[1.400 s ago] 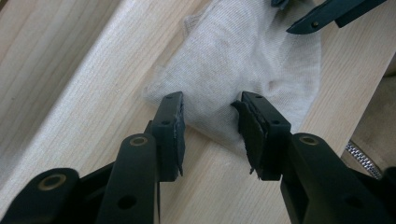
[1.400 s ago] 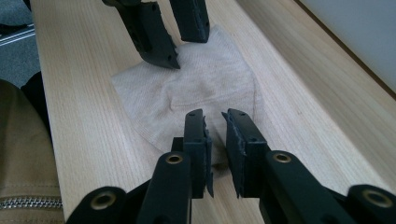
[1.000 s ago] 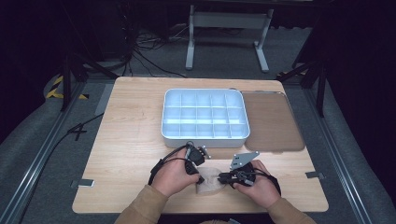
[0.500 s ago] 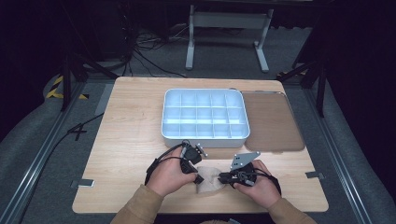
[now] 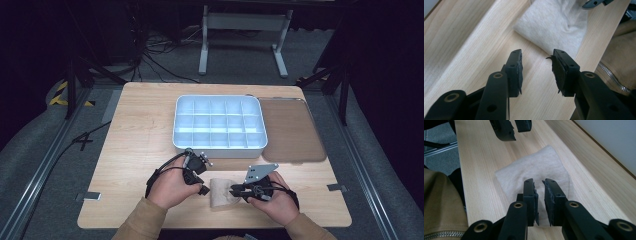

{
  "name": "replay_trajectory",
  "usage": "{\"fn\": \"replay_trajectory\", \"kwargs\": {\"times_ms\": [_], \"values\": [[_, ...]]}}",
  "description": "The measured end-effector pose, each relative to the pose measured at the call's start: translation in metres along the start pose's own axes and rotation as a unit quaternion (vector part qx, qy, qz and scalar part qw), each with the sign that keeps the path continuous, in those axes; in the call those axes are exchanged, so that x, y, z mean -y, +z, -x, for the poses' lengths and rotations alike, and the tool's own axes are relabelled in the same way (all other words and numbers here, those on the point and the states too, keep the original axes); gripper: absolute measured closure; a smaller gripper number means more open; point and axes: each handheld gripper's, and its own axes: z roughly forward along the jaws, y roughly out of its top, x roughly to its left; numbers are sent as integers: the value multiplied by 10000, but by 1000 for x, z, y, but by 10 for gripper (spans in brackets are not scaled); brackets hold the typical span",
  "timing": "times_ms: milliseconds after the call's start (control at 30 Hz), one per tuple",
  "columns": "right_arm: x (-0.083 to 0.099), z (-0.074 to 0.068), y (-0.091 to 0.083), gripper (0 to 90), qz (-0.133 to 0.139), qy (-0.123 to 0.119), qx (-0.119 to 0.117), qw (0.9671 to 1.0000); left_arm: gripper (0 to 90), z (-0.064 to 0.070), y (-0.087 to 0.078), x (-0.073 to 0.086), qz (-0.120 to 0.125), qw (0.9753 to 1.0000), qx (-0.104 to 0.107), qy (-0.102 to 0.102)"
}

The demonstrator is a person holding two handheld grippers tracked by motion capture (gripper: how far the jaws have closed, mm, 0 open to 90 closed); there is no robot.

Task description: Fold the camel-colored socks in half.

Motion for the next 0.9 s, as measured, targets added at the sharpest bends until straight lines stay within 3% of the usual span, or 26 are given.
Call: {"fn": "replay_trajectory", "kwargs": {"times_ms": [133, 367, 567, 733, 900], "values": [[-1, -2, 3, 794, -16, 12, 2, 10000, 619, -2, 1, 5, -7, 9999, 8, 144], [-1, -3, 9, 804, 12, 34, 17, 10000, 653, -4, 5, 9, -132, 9997, 0, 197], [1, -2, 20, 835, -238, -5, 42, 9997, 696, -7, 10, 12, -281, 9994, -67, 179], [2, -2, 22, 867, -343, -40, 81, 9994, 756, -7, 14, 12, -224, 9995, -74, 196], [4, 1, 22, 877, -279, -9, 42, 9996, 811, -5, 22, 8, -190, 9994, -50, 277]]}}
